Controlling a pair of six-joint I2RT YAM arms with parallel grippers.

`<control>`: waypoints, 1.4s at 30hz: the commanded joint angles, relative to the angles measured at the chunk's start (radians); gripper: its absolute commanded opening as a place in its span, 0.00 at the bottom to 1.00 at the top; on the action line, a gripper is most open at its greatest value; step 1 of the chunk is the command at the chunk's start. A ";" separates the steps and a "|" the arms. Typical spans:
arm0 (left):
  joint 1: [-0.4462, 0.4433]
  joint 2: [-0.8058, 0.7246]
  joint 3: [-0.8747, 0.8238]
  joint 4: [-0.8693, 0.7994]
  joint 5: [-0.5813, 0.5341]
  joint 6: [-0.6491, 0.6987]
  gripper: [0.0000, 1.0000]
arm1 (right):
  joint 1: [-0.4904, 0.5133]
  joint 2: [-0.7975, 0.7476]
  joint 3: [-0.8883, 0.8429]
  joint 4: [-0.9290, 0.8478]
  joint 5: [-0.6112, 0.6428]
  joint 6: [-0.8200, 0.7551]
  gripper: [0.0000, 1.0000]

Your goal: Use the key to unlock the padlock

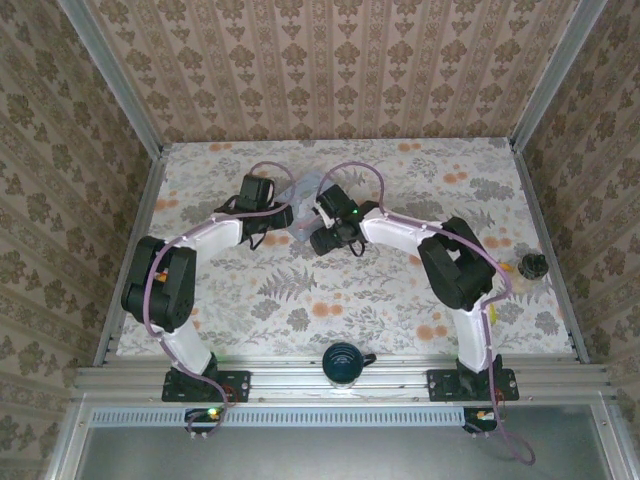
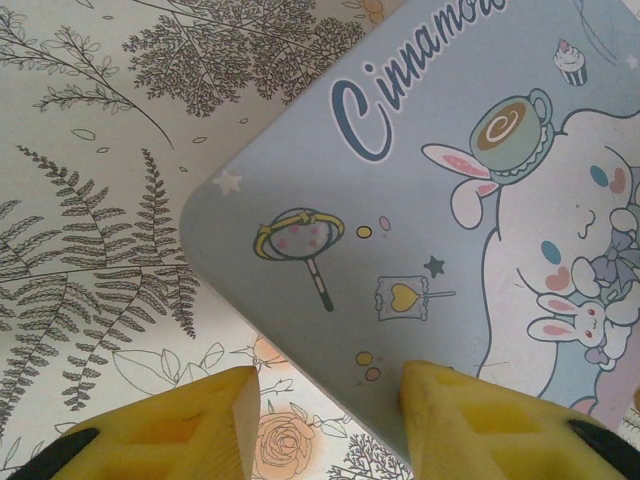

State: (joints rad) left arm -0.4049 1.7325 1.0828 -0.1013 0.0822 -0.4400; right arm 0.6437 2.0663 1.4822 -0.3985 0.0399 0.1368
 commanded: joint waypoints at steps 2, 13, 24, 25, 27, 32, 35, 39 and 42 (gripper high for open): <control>0.005 0.038 0.000 -0.064 0.008 0.024 0.43 | -0.011 0.060 0.055 -0.031 0.033 -0.012 0.72; 0.012 0.038 0.005 -0.073 0.005 0.023 0.43 | -0.054 0.087 0.034 0.014 0.023 0.045 0.56; 0.017 0.023 0.007 -0.073 0.004 0.024 0.43 | -0.074 0.053 -0.042 0.076 -0.068 0.032 0.19; 0.017 0.020 0.005 -0.073 0.004 0.025 0.43 | -0.075 0.054 -0.042 0.074 -0.073 0.032 0.16; 0.017 0.011 0.003 -0.073 0.001 0.023 0.43 | -0.075 0.052 -0.045 0.071 -0.082 0.032 0.13; 0.016 -0.028 -0.004 -0.075 -0.008 0.010 0.52 | -0.075 0.028 -0.073 0.080 -0.121 0.059 0.05; 0.011 -0.066 -0.004 -0.082 -0.023 0.004 0.58 | -0.075 -0.004 -0.112 0.096 -0.143 0.096 0.03; -0.022 -0.129 0.005 -0.108 -0.089 0.024 0.74 | -0.075 -0.055 -0.173 0.126 -0.176 0.140 0.01; -0.079 -0.158 0.025 -0.139 -0.174 0.062 0.99 | -0.075 -0.090 -0.218 0.150 -0.203 0.176 0.00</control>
State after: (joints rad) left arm -0.4339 1.6188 1.0847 -0.1898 -0.0040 -0.4221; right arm 0.5655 2.0197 1.3056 -0.2314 -0.1097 0.2607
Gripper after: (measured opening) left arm 0.940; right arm 0.158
